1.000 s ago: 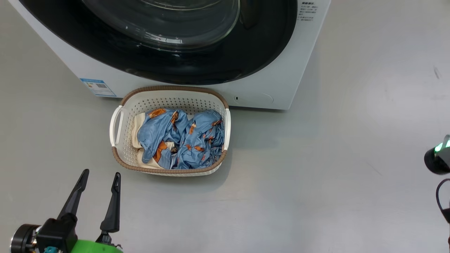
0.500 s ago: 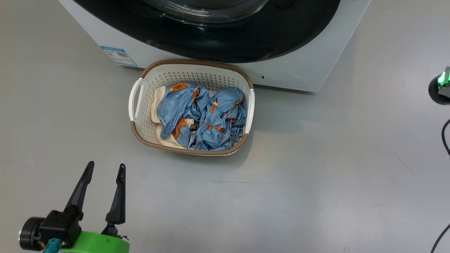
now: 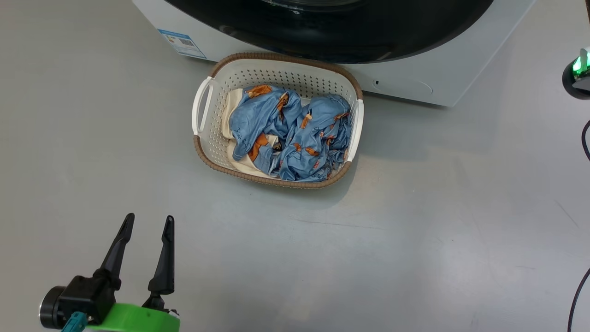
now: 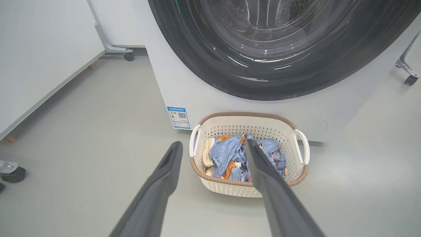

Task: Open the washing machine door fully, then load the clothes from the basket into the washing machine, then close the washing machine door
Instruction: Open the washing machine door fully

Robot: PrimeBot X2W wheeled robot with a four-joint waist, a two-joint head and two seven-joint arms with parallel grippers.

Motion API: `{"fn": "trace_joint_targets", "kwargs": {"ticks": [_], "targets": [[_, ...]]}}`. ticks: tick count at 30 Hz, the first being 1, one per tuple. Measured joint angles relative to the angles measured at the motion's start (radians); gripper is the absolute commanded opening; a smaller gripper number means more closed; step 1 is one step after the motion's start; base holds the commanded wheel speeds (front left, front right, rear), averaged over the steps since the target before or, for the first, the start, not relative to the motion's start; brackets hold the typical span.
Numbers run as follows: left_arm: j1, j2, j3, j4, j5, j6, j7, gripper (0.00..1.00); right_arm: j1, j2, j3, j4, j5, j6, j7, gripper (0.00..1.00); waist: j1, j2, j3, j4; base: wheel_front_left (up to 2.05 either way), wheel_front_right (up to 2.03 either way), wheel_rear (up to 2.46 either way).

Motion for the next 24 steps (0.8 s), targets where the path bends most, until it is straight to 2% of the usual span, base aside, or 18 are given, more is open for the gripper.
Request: {"fn": "trace_joint_targets", "kwargs": {"ticks": [24], "targets": [[-0.036, -0.029, -0.006, 0.011, -0.024, 0.0, 0.0, 1.0, -0.16, -0.025, 0.058, 0.066, -0.044, 0.0, 0.058, 0.0, 0.0001, 0.0, 0.1, 0.085, 0.0, 0.0, 0.0]]}}
